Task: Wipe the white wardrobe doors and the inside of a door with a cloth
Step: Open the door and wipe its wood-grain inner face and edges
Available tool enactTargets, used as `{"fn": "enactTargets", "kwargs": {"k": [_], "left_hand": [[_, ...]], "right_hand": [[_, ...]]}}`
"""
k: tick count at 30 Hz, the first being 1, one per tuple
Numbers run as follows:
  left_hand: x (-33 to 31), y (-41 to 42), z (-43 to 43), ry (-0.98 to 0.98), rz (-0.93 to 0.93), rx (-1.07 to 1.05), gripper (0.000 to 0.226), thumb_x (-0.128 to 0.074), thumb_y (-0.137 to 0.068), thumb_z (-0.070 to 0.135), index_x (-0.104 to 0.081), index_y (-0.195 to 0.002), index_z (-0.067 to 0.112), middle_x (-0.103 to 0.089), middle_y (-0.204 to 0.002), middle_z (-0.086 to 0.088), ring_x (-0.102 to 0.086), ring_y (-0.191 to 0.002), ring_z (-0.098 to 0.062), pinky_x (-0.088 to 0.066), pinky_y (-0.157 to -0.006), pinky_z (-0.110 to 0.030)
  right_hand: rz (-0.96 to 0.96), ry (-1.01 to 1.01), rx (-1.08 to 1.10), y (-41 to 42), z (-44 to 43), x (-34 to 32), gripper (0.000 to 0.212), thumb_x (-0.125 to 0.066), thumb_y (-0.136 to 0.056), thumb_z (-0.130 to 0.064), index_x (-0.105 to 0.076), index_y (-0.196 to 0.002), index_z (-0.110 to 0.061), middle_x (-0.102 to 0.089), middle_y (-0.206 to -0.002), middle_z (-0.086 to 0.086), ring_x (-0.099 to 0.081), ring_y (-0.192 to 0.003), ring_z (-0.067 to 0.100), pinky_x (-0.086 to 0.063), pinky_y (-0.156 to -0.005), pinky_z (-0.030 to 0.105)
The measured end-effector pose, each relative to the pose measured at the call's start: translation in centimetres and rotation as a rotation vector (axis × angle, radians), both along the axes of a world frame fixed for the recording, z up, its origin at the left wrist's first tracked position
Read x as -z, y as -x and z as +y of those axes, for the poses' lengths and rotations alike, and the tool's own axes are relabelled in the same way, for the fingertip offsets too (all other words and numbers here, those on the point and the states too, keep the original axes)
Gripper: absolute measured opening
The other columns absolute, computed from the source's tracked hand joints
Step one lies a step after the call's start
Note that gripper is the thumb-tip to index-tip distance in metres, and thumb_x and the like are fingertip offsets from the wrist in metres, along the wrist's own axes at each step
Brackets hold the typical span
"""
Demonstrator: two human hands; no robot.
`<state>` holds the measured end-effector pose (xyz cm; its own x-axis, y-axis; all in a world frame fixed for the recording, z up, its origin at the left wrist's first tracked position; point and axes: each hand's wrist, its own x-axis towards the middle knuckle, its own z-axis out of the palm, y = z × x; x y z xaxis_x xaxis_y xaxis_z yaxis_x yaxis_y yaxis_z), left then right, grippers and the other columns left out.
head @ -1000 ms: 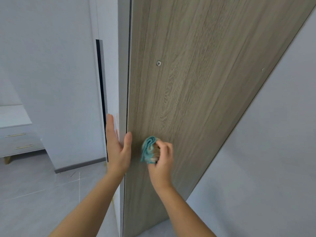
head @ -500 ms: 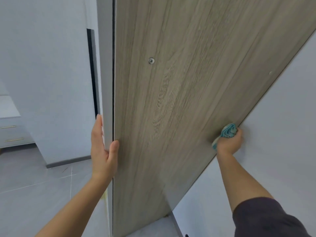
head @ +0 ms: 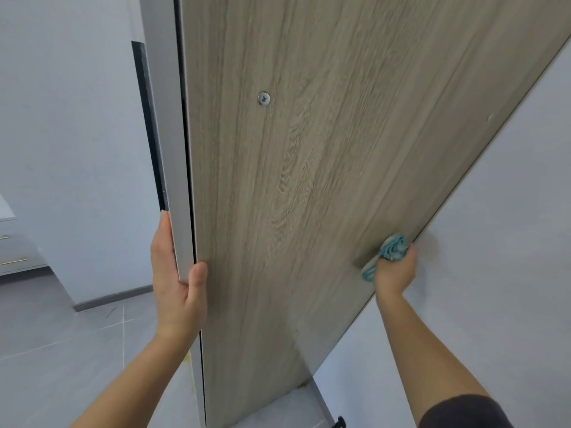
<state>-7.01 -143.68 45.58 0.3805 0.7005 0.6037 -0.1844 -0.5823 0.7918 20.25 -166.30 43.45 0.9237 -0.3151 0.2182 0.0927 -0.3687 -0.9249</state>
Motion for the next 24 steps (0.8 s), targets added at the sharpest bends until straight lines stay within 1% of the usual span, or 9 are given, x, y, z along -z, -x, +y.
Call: {"fn": "enactTargets", "kwargs": {"k": [3,7,9,12,15,18,21,23,24], "left_hand": [[-0.2,0.1,-0.2,0.023,-0.003,0.013,0.079,-0.034,-0.096,0.059,-0.018,-0.154,0.009,-0.026,-0.158,-0.005,-0.023,-0.147,-0.013,-0.019,-0.119,-0.024],[-0.5,0.1,-0.4,0.038,0.003,0.011,0.081,-0.034,-0.095,0.062,-0.017,-0.155,0.010,-0.025,-0.159,-0.002,-0.022,-0.147,-0.012,-0.020,-0.119,-0.027],[-0.4,0.1,-0.5,0.033,-0.002,0.003,0.079,-0.034,-0.096,0.060,-0.017,-0.155,0.009,-0.025,-0.160,-0.003,-0.021,-0.147,-0.012,-0.019,-0.120,-0.026],[-0.2,0.2,-0.2,0.007,-0.007,-0.009,0.075,-0.033,-0.098,0.054,-0.018,-0.154,0.006,-0.026,-0.159,-0.006,-0.023,-0.147,-0.015,-0.020,-0.120,-0.031],[0.2,0.1,0.0,-0.045,-0.024,-0.008,0.079,-0.030,-0.098,0.059,-0.019,-0.153,0.005,-0.027,-0.159,-0.008,-0.023,-0.147,-0.018,-0.021,-0.120,-0.039],[0.5,0.0,0.3,-0.056,-0.030,-0.010,0.080,-0.029,-0.097,0.062,-0.019,-0.154,0.006,-0.026,-0.159,-0.007,-0.022,-0.148,-0.016,-0.022,-0.120,-0.045],[0.6,0.2,0.9,-0.067,-0.033,0.040,0.084,-0.030,-0.095,0.066,-0.018,-0.154,0.008,-0.027,-0.158,-0.008,-0.025,-0.147,-0.021,-0.025,-0.117,-0.051],[1.3,0.3,1.4,-0.094,-0.044,0.088,0.082,-0.031,-0.095,0.065,-0.016,-0.155,0.011,-0.024,-0.160,-0.005,-0.022,-0.148,-0.019,-0.023,-0.118,-0.051],[1.8,0.4,1.5,-0.097,-0.049,0.092,0.081,-0.031,-0.095,0.064,-0.014,-0.156,0.014,-0.019,-0.162,-0.001,-0.018,-0.149,-0.015,-0.019,-0.121,-0.046]], "right_hand": [[-0.035,-0.054,-0.084,5.0,2.5,1.2,0.038,-0.056,-0.079,0.011,-0.054,-0.113,-0.006,-0.060,-0.104,0.007,-0.057,-0.093,0.022,-0.040,-0.075,0.023],[-0.060,-0.194,-0.243,11.3,5.1,1.7,0.043,-0.060,-0.080,0.014,-0.054,-0.117,-0.009,-0.060,-0.098,0.000,-0.059,-0.085,0.014,-0.044,-0.066,0.006],[-0.090,-0.240,-0.341,14.1,6.4,2.3,0.048,-0.060,-0.078,0.017,-0.055,-0.114,-0.014,-0.064,-0.099,0.001,-0.062,-0.086,0.011,-0.051,-0.071,0.012],[-0.156,-0.224,-0.485,18.1,8.2,3.5,0.052,-0.061,-0.074,0.021,-0.057,-0.110,-0.016,-0.063,-0.101,0.002,-0.063,-0.091,0.013,-0.052,-0.076,0.016],[-0.342,-0.125,-0.573,20.6,9.7,4.8,0.057,-0.060,-0.071,0.021,-0.056,-0.108,-0.022,-0.056,-0.102,0.003,-0.059,-0.093,0.014,-0.051,-0.081,0.026],[-0.549,0.043,-0.707,22.6,11.0,5.9,0.048,-0.059,-0.072,0.006,-0.056,-0.112,-0.020,-0.052,-0.108,0.001,-0.055,-0.097,0.012,-0.050,-0.083,0.027],[-0.727,0.274,-0.844,24.0,12.2,7.3,0.054,-0.073,-0.069,0.000,-0.056,-0.116,-0.020,-0.052,-0.105,0.000,-0.051,-0.092,0.015,-0.048,-0.076,0.025],[-0.838,0.341,-0.865,23.5,12.3,8.1,0.056,-0.075,-0.071,0.000,-0.055,-0.119,-0.021,-0.056,-0.104,0.002,-0.050,-0.090,0.016,-0.047,-0.074,0.024],[-0.897,0.369,-0.861,22.9,12.1,8.2,0.051,-0.073,-0.076,-0.003,-0.055,-0.120,-0.021,-0.057,-0.105,0.002,-0.051,-0.090,0.017,-0.048,-0.073,0.025]]}}
